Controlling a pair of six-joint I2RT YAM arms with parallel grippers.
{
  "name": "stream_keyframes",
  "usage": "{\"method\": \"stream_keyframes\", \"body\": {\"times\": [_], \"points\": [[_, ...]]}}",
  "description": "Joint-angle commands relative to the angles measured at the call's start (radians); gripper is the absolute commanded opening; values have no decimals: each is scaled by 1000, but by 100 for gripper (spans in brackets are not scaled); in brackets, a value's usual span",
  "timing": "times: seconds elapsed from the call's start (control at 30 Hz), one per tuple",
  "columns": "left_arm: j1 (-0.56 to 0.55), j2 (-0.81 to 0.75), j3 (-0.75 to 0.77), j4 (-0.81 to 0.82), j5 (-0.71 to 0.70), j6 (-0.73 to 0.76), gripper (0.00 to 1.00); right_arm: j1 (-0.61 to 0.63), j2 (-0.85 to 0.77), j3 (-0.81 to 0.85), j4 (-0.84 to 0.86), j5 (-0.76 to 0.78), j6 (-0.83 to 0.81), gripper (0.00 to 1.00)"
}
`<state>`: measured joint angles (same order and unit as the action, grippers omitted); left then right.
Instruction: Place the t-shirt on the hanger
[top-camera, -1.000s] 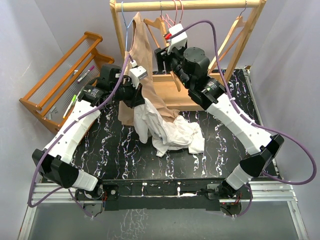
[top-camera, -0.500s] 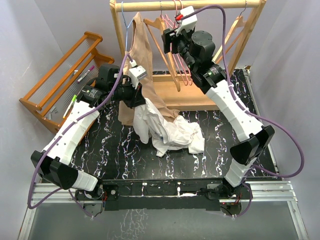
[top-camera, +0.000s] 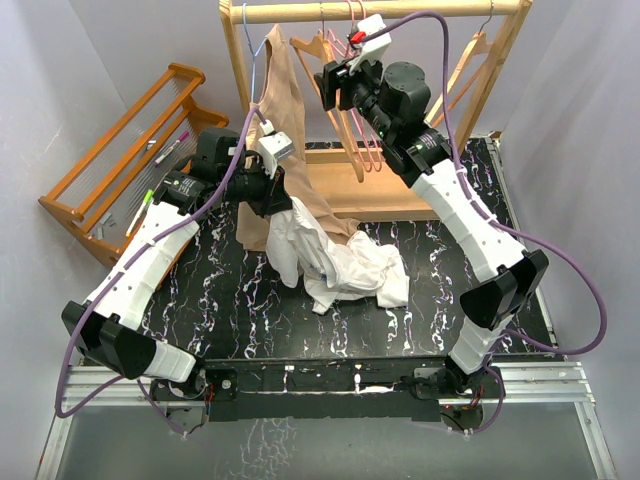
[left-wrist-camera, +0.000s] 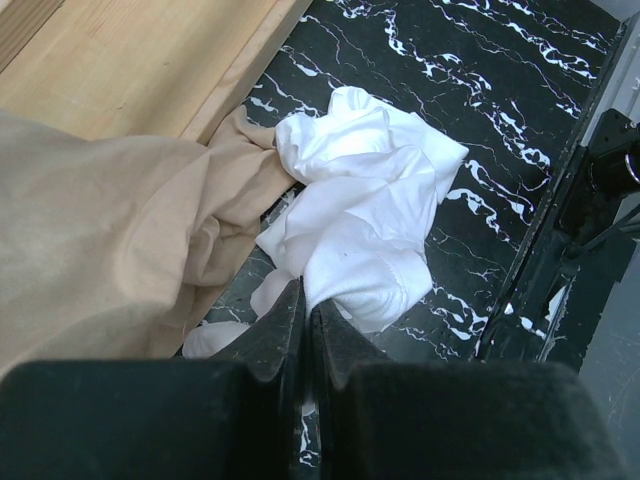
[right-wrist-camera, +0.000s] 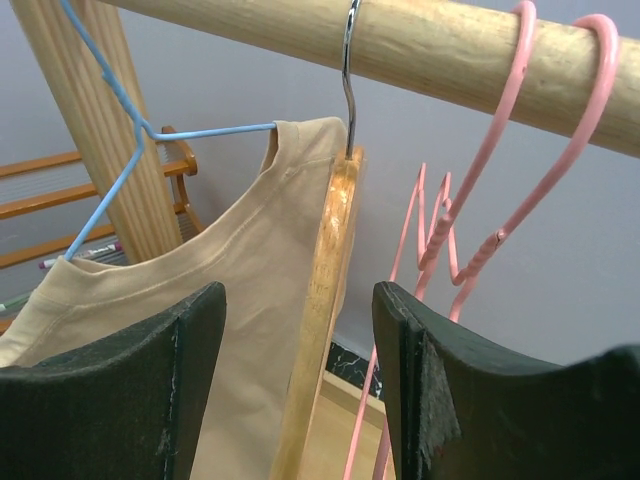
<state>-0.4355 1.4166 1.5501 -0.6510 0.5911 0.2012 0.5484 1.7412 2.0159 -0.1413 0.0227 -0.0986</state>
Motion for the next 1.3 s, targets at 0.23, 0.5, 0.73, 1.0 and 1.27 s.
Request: {"method": "stream_keyframes", "body": {"times": [0.23,0.5,0.73,1.0,1.27], "points": [[4,-12,-7,11,58,9,0,-43,73,27,122,-38,46,61],[4,-1,-1,11,67,8,0,-49,74,9,159,-45,49,42],[4,2,2,12,77,1,0,-51,26,-51,203,-65,44,8],[4,8,5,13,94,-4,0,-51,-56,-43,204,-71,33,8],[4,13,10,22,102,-17,0,-51,-81,21,141,-68,16,8]]}}
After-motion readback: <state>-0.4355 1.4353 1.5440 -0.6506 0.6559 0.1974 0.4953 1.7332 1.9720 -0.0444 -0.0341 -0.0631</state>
